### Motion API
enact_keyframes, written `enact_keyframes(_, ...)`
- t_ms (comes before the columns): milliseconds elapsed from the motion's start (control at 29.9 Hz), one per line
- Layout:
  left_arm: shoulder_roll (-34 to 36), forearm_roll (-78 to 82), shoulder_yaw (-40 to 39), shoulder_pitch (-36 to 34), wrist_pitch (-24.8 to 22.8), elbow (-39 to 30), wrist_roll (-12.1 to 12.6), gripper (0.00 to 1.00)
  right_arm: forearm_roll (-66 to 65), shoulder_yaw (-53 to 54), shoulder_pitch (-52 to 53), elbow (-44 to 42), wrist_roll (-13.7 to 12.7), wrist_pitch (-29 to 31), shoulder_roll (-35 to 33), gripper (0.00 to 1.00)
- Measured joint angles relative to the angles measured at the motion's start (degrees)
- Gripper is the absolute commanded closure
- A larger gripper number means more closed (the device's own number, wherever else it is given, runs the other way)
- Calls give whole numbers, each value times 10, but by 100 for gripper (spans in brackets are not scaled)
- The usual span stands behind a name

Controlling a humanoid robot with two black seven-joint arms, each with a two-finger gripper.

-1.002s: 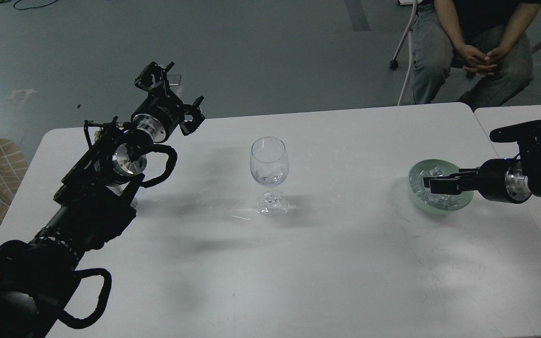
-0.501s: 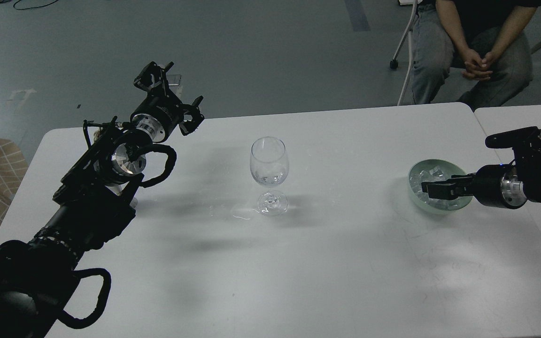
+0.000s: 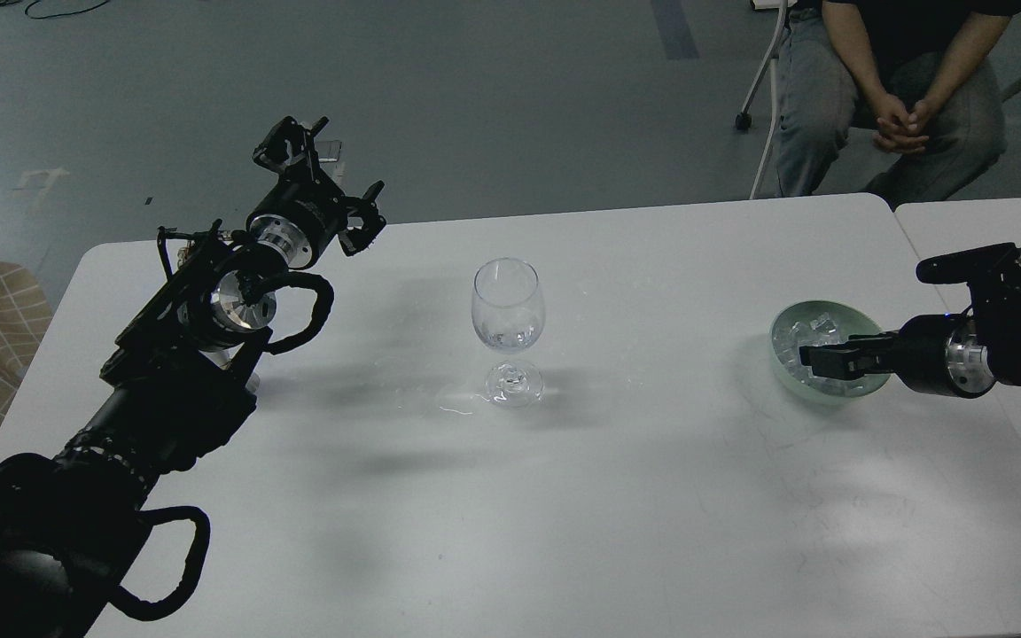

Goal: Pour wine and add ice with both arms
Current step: 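Grasp ice cubes from the green bowl with the right gripper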

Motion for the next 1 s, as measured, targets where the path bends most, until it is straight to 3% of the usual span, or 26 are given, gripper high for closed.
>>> enact_keyframes(234, 0, 0, 0, 0, 0, 0, 0, 2, 4, 1, -1, 0, -15, 0, 1, 52)
enact_keyframes(301, 0, 0, 0, 0, 0, 0, 0, 2, 5, 1, -1, 0, -15, 0, 1, 62)
enact_keyframes(568, 0, 0, 1, 0, 1, 0, 0, 2, 6, 2, -4, 1, -16, 0, 0, 79)
enact_keyframes(635, 0, 0, 1, 0, 2, 0, 0, 2, 6, 2, -4, 1, -15, 0, 0, 88)
enact_keyframes(668, 0, 0, 1, 0, 2, 0, 0, 2, 6, 2, -5, 1, -15, 0, 0, 100)
enact_keyframes(1002, 0, 1, 1, 0, 3, 0, 0, 2, 8, 3, -7, 11, -15, 0, -6, 100)
